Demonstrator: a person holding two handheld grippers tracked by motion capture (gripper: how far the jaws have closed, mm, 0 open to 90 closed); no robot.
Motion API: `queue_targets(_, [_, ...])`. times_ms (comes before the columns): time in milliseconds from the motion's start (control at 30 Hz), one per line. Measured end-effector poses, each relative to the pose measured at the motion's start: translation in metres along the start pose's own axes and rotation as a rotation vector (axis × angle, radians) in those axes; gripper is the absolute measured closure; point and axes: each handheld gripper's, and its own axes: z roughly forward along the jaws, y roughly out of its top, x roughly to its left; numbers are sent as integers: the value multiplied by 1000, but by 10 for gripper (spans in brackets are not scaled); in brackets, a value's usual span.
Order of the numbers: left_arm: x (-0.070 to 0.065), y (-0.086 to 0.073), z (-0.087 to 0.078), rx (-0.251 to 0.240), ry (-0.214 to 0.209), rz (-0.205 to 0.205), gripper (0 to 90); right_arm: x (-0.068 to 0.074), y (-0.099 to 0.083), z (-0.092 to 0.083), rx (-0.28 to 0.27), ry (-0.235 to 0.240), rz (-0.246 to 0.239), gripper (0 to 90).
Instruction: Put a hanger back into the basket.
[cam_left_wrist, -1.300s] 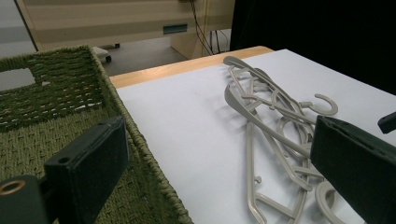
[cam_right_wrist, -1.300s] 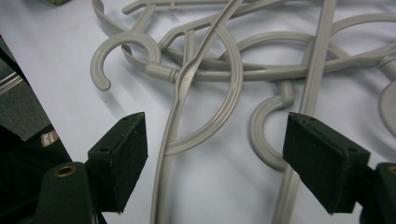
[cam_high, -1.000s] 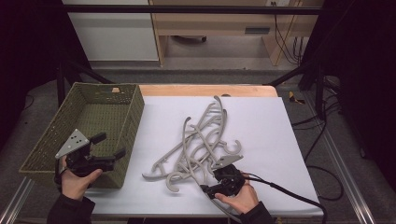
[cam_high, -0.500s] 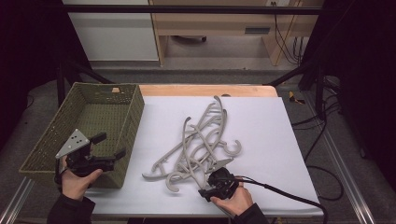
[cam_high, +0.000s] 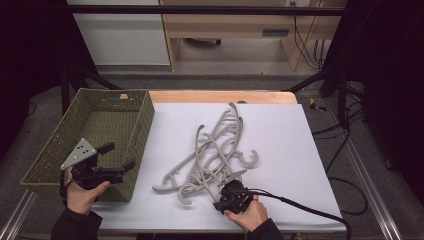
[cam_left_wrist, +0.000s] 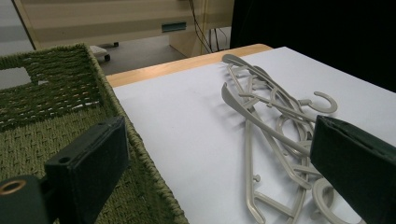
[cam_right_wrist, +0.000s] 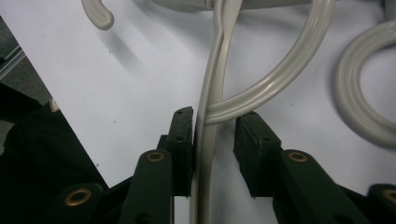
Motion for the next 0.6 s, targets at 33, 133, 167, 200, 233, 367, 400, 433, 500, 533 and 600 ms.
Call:
queue_targets(33, [0,0,0,0,-1,0,42,-1,1,-1,2,7,7,756])
queue_targets(133, [-1,0,0,0,-2,2,42,-2,1,-5,-8,2,14,810])
queue_targets(167, [-1,0,0,1,-2,3,42,-1,2,-7,-8,-8,22,810])
queue_targets(200, [-1,0,0,1,-2,3,43,-1,2,-7,-8,-8,22,810])
queue_targets(233, [-1,0,0,0,-3,3,43,-2,2,-8,-14,-1,17,811])
queue_targets(367, [-2,0,1,3,-6,5,43,-5,4,-14,-17,-2,15,816])
queue_targets(400, [-2,0,1,3,-6,5,43,-5,4,-14,-17,-2,15,816])
queue_targets(433, [-2,0,1,4,-8,6,43,-6,5,-17,-20,13,18,817])
queue_targets(500, [-3,0,1,4,-9,8,43,-8,7,-21,-28,15,5,818])
queue_targets(533, [-3,0,1,4,-11,10,43,-9,8,-22,-31,20,6,818])
queue_targets(600, [-3,1,1,4,-12,11,43,-11,10,-27,-38,33,-7,818])
